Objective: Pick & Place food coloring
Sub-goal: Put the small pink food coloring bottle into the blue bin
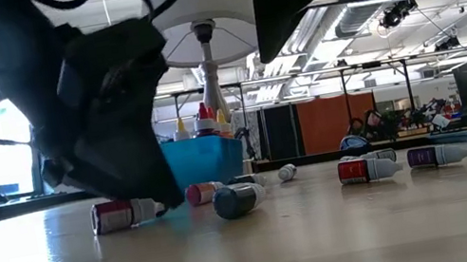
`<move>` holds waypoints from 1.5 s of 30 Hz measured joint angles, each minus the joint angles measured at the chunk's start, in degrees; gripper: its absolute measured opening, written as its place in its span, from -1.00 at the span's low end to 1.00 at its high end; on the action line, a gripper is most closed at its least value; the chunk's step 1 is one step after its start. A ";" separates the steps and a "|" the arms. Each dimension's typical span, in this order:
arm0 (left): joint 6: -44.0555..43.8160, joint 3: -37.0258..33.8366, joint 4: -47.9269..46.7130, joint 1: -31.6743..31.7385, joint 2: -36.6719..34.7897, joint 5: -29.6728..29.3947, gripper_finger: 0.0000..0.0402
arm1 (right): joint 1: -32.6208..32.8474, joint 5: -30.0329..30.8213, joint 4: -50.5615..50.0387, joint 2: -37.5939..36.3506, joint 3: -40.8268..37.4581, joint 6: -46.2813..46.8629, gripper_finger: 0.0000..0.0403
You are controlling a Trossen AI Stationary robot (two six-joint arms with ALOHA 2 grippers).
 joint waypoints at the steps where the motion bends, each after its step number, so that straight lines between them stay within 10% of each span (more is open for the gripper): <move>1: 0.23 0.39 0.42 0.02 0.55 0.50 -0.26 | 0.00 0.21 -0.08 0.00 0.00 -0.03 -0.29; 19: 36.83 6.52 -16.50 -0.44 -10.01 3.53 -0.26 | 0.02 -0.11 -0.88 0.02 0.00 -0.52 -0.30; 30: -3.56 6.24 -22.58 -3.47 -9.20 2.96 -0.26 | 0.15 0.42 -1.30 0.04 0.00 -0.93 -0.29; 45: -8.43 6.77 -21.03 -4.49 -2.58 2.55 -0.26 | 0.13 -0.09 -0.75 0.07 0.02 -0.58 -0.30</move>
